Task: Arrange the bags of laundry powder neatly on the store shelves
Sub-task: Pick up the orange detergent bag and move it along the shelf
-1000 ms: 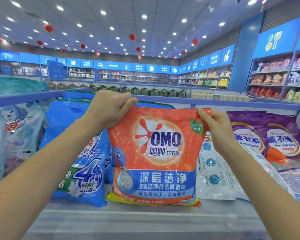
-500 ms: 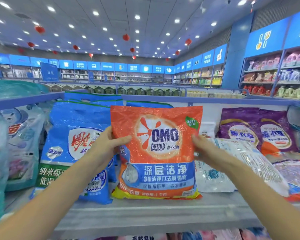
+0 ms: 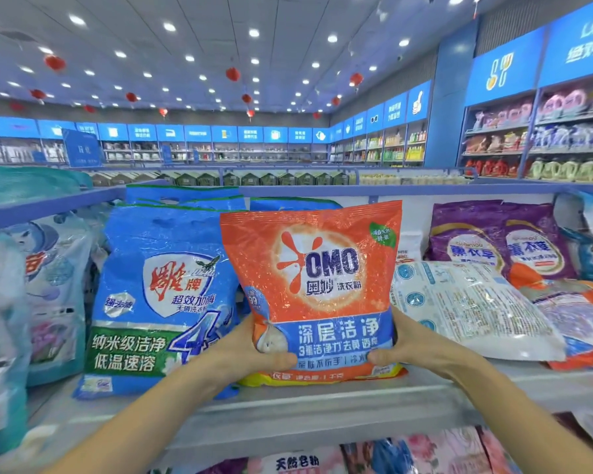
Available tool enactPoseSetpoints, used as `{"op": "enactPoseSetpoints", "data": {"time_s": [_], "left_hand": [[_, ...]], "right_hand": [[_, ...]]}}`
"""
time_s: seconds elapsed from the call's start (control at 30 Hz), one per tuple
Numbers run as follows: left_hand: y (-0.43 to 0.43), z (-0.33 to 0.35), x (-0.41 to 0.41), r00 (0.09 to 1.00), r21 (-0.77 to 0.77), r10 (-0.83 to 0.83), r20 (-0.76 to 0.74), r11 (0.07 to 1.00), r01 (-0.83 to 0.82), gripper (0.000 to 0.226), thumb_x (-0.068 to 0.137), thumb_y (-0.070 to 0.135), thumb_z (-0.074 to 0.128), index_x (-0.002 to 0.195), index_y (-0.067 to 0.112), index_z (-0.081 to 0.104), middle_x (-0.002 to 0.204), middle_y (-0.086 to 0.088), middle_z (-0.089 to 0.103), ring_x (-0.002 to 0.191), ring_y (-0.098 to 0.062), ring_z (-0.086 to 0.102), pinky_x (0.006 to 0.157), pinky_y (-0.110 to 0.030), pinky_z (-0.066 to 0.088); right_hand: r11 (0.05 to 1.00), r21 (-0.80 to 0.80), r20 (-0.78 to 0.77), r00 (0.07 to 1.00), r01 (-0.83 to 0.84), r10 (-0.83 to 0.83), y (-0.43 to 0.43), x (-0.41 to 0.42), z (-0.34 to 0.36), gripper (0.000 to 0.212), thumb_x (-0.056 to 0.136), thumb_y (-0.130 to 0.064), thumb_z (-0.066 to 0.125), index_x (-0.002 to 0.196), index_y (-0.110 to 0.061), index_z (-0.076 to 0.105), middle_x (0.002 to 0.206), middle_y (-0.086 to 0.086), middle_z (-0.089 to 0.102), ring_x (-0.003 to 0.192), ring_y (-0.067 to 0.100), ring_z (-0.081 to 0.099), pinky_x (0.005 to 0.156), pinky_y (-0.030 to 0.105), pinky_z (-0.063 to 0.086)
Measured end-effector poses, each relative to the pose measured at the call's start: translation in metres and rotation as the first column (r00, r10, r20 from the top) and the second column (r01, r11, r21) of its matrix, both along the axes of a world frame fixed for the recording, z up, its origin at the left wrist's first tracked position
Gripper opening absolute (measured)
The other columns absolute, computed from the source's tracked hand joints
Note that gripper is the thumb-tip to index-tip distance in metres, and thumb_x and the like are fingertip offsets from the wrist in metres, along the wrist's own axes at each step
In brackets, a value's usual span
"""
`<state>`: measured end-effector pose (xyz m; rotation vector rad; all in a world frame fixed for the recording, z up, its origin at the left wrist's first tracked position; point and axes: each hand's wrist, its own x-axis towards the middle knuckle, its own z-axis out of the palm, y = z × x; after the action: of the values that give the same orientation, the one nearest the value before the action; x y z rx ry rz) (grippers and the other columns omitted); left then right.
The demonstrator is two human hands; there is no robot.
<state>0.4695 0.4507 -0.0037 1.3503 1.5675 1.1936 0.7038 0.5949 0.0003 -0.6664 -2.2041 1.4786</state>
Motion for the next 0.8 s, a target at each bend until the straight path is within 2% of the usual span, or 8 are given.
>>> {"op": "enactPoseSetpoints", "data": {"time_s": [0.1,0.17,0.3,0.4,0.5,0.6,0.7,0.8], "left_hand": [[0.001,-0.003,0.004,0.993,0.105,0.051,-0.102,0.994,-0.040,0.053,0.072,0.010,0.078,0.106,0.030,0.043,0.110,0.018,0.058,0.089,0.019,0.058,0.070,-0.004,0.046],[0.002,-0.003,0.004,0.995,0.156,0.073,-0.072,0.986,-0.061,0.044,0.077,0.007,0.072,0.104,0.029,0.046,0.111,0.014,0.059,0.084,0.019,0.059,0.069,-0.004,0.046],[0.000,0.007,0.009,0.987,0.237,0.162,-0.001,0.959,-0.157,0.037,0.081,0.004,0.067,0.101,0.029,0.049,0.112,0.009,0.062,0.075,0.019,0.060,0.063,-0.001,0.044],[-0.011,0.018,0.017,0.967,0.326,0.254,-0.014,0.915,-0.236,0.039,0.081,0.005,0.067,0.098,0.032,0.044,0.101,0.014,0.058,0.071,0.017,0.056,0.056,0.004,0.039],[-0.024,0.025,0.023,0.939,0.374,0.342,0.026,0.868,-0.326,0.029,0.079,0.007,0.071,0.082,0.027,0.050,0.081,0.011,0.059,0.065,0.005,0.057,0.051,-0.001,0.040],[-0.046,0.030,0.028,0.917,0.327,0.370,0.146,0.857,-0.398,0.028,0.067,0.017,0.082,0.077,0.023,0.057,0.066,0.012,0.066,0.062,0.000,0.060,0.057,-0.015,0.047],[-0.075,0.028,0.036,0.904,0.279,0.361,0.228,0.866,-0.416,0.032,0.049,0.026,0.076,0.078,0.021,0.061,0.059,0.013,0.070,0.064,-0.010,0.065,0.067,-0.029,0.051],[-0.111,0.023,0.052,0.876,0.309,0.363,0.318,0.834,-0.458,0.025,0.060,0.009,0.077,0.078,0.015,0.060,0.057,0.008,0.070,0.052,-0.004,0.065,0.054,-0.023,0.053]], "right_hand": [[0.999,0.027,0.021,0.999,0.044,-0.044,-0.001,-0.001,0.000,0.070,0.063,-0.027,0.085,0.119,-0.027,0.044,0.112,-0.015,0.063,0.098,-0.003,0.063,0.078,0.016,0.050],[0.994,0.056,-0.001,0.996,0.091,-0.091,-0.001,-0.004,0.002,0.051,0.073,-0.011,0.077,0.115,-0.021,0.048,0.107,-0.010,0.066,0.092,-0.001,0.066,0.076,0.016,0.051],[0.979,0.121,-0.110,0.983,0.161,-0.148,-0.015,-0.007,0.012,0.035,0.080,-0.007,0.069,0.108,-0.021,0.053,0.102,-0.008,0.067,0.081,-0.004,0.067,0.067,0.011,0.049],[0.978,0.088,-0.257,0.953,0.190,-0.162,-0.027,-0.004,0.015,0.034,0.075,-0.022,0.073,0.104,-0.024,0.055,0.111,0.000,0.067,0.086,0.001,0.067,0.073,0.015,0.052],[0.976,0.032,-0.357,0.915,0.214,-0.189,-0.040,-0.003,0.012,0.068,0.051,-0.065,0.077,0.106,-0.029,0.060,0.108,-0.004,0.071,0.100,0.013,0.066,0.086,0.029,0.053],[0.970,0.019,-0.453,0.867,0.241,-0.207,-0.063,-0.008,0.013,0.051,0.052,-0.073,0.071,0.096,-0.047,0.065,0.102,-0.014,0.071,0.102,0.017,0.065,0.090,0.035,0.050],[0.962,0.033,-0.529,0.821,0.272,-0.214,-0.086,-0.007,0.011,0.019,0.076,-0.041,0.060,0.095,-0.040,0.060,0.090,-0.027,0.069,0.093,0.003,0.065,0.081,0.023,0.053],[0.976,0.018,-0.582,0.796,0.218,-0.167,-0.113,-0.004,0.006,0.016,0.082,-0.024,0.055,0.094,-0.034,0.059,0.083,-0.024,0.070,0.078,-0.002,0.067,0.066,0.015,0.053]]}}
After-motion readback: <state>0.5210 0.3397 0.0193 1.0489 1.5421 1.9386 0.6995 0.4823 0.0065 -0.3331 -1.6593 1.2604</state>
